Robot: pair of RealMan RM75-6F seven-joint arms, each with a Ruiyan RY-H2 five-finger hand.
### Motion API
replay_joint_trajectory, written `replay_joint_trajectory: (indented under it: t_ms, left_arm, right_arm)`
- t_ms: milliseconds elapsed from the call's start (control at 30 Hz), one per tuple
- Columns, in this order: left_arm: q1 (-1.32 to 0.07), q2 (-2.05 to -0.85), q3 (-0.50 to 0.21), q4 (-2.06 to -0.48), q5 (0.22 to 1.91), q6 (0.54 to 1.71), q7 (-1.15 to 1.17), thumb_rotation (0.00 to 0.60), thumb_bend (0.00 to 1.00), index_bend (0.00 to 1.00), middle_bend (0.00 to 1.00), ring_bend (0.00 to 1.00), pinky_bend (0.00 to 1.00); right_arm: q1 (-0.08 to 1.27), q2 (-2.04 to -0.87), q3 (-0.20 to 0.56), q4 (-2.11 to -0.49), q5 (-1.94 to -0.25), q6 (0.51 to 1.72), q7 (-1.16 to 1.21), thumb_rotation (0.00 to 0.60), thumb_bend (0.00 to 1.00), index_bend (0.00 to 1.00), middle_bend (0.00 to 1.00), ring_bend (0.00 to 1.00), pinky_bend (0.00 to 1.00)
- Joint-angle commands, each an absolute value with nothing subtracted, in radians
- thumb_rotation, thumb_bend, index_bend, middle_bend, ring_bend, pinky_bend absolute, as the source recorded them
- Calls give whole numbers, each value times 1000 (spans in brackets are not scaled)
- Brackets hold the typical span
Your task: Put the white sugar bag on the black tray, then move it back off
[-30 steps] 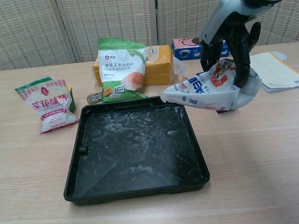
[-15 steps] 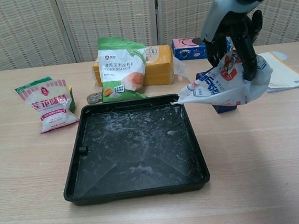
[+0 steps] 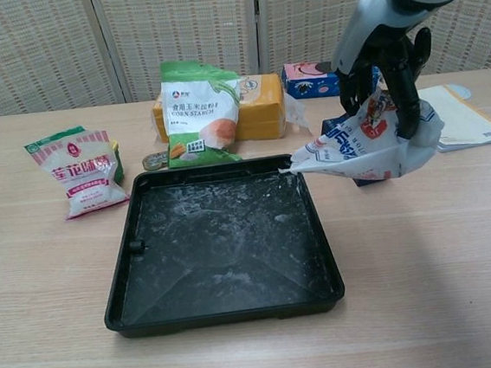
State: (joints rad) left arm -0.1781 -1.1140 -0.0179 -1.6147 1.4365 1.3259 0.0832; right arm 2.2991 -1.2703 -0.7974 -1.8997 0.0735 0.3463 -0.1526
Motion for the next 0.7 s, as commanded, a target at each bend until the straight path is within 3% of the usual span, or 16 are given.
replay_joint_trajectory:
  t_ms: [33, 300, 400, 533, 700]
  left_arm:
    - [-178, -1113, -18, -1615, 1436, 1326, 81, 600, 219, 41, 10, 124, 391]
    - [-175, -1108, -17, -1616, 1441, 1333, 71, 600, 218, 42, 11, 124, 391]
    - [-174, -1106, -16, -1616, 1441, 1332, 68, 600, 219, 42, 10, 124, 392]
    - [-174, -1107, -14, -1615, 1444, 1332, 70, 600, 219, 42, 11, 124, 392]
    - [-177, -1113, -14, -1616, 1441, 1326, 83, 600, 219, 42, 11, 124, 392]
  right_arm:
    - [2304, -1270, -795, -1896, 57, 342, -135, 600, 479, 713, 726, 873, 1000]
    - [2332, -1304, -804, -1880, 33, 330, -83, 600, 479, 714, 728, 873, 1000]
    - [2297, -1297, -794, -1898, 3, 395, -58, 600, 479, 719, 730, 873, 1000]
    - [2147, -1272, -740, -1984, -101, 653, -15, 600, 479, 727, 737, 876, 1000]
    - [1789, -1297, -673, -2045, -378, 1098, 38, 600, 478, 735, 741, 876, 1000]
